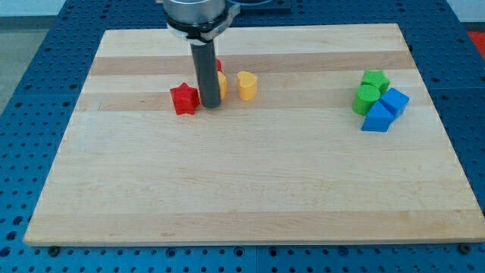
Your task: Push the heart into the hexagon
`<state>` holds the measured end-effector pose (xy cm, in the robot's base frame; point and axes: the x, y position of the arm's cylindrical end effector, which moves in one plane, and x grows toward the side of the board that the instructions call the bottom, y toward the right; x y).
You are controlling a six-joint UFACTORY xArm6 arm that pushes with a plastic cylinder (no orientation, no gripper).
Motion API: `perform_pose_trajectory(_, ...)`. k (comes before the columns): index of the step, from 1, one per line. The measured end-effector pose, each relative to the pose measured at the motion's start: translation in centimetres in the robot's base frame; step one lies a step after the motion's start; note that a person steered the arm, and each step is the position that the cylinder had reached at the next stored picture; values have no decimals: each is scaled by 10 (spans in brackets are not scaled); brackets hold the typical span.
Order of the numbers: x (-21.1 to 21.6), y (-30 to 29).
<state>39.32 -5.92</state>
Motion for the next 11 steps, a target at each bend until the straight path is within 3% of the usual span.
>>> perform_pose_trajectory(2,-8,90)
perform_pose_trajectory(3,-24,99)
perform_pose_trajectory(5,-40,81)
perform_pose_trajectory(8,-40,-11)
perform_pose_trajectory(11,-1,24)
